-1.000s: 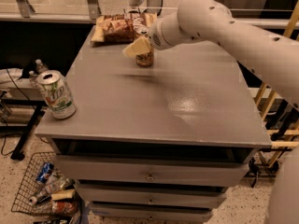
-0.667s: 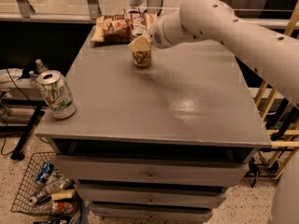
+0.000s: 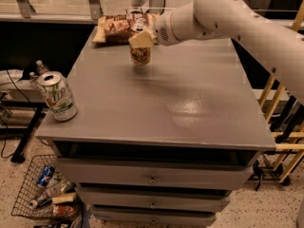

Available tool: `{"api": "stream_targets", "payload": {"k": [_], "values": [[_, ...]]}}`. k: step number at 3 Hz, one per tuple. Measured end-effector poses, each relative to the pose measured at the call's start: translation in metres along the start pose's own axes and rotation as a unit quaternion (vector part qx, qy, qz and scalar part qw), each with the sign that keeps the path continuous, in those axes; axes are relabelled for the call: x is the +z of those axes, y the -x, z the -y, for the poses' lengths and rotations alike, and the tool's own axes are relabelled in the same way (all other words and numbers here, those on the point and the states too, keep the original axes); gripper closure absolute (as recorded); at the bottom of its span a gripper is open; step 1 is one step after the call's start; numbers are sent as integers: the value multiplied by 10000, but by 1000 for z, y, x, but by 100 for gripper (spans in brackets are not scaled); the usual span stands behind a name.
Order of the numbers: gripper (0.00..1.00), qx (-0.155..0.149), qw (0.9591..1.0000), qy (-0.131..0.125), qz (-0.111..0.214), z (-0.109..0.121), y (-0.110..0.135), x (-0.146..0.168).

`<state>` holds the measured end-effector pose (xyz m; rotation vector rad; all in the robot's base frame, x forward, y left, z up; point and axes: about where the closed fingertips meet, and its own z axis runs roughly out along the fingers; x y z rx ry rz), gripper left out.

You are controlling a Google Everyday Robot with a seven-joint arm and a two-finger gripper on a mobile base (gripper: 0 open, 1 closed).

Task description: Move orange can near 7up can

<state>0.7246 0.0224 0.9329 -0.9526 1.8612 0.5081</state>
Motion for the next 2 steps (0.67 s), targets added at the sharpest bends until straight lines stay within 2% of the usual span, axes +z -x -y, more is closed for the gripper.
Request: {"api": "stream_targets", "payload": {"k": [1, 2], "values": [[100, -207, 9967, 674, 406, -16, 20, -18], [100, -1056, 9818, 1417, 694, -44, 45, -43]]}}
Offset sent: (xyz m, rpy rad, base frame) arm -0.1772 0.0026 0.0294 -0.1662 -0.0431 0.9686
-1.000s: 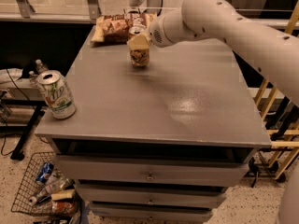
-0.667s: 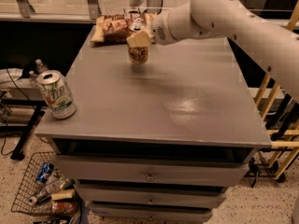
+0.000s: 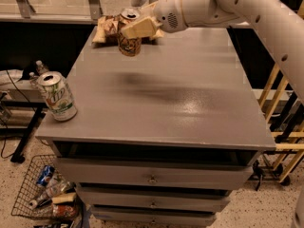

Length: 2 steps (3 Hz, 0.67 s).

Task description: Move orange can near 7up can

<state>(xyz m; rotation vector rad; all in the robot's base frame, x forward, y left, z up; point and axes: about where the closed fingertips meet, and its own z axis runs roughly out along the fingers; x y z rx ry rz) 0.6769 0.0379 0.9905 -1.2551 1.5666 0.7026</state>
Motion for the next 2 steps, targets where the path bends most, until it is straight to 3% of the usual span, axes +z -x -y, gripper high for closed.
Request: {"api": "stream_targets", "payload": {"k": [1, 2], "values": [[100, -909, 9927, 764, -200, -42, 8, -6], [100, -1013, 9873, 1169, -356, -61, -3, -8]]}}
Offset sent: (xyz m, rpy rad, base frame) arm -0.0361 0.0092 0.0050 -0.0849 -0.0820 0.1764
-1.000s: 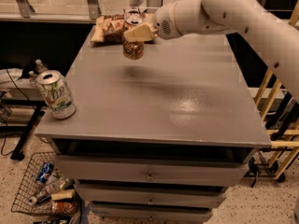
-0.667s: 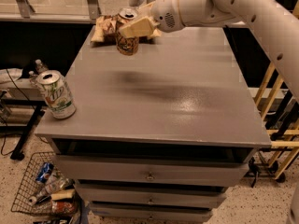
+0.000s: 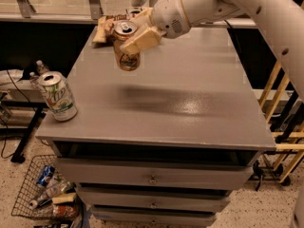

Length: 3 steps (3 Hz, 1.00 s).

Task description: Move orange can near 7up can

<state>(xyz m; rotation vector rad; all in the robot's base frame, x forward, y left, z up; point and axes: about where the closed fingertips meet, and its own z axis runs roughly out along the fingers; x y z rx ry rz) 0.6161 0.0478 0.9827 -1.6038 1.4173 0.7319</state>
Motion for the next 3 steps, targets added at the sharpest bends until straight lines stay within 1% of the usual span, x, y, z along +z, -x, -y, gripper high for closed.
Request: {"api": "stream_targets", "payload": {"k": [1, 2, 3], "values": [[100, 14, 10000, -1, 1, 0, 0, 0], [100, -7, 9994, 299, -170, -9, -5, 19], [100, -72, 9968, 688, -403, -24, -6, 51]]}}
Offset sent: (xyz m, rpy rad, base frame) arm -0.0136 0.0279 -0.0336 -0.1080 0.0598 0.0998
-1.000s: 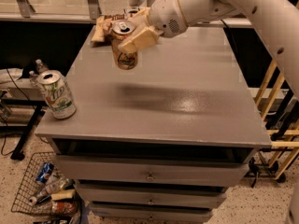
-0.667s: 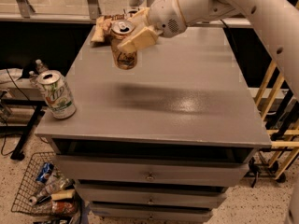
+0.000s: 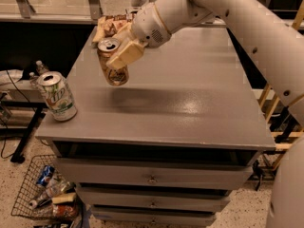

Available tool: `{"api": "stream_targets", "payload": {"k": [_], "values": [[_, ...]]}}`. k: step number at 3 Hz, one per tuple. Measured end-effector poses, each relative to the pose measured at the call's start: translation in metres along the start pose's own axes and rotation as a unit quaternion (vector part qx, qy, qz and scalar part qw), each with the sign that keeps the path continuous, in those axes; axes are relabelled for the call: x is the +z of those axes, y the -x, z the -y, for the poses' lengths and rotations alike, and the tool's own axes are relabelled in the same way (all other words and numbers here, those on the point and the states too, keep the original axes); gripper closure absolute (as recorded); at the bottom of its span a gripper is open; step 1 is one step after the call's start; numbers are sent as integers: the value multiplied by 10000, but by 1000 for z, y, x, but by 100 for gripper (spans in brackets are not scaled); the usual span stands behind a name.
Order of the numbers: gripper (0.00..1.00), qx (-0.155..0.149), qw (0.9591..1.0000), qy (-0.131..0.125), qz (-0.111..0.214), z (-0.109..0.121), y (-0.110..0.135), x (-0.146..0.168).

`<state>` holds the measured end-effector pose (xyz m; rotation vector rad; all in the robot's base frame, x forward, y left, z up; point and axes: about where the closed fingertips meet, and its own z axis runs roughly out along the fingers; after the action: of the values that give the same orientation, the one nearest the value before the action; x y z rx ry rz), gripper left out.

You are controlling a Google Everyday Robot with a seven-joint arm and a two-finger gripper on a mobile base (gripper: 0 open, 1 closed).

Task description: Move orange can near 7up can

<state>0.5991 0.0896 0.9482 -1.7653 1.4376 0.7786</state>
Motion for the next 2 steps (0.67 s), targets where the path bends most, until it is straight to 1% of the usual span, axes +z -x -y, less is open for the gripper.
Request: {"api": "stream_targets", "payload": {"k": [1, 2], "values": [[100, -57, 9997, 220, -49, -6, 4, 18], [100, -123, 9988, 476, 21, -15, 9, 38]]}}
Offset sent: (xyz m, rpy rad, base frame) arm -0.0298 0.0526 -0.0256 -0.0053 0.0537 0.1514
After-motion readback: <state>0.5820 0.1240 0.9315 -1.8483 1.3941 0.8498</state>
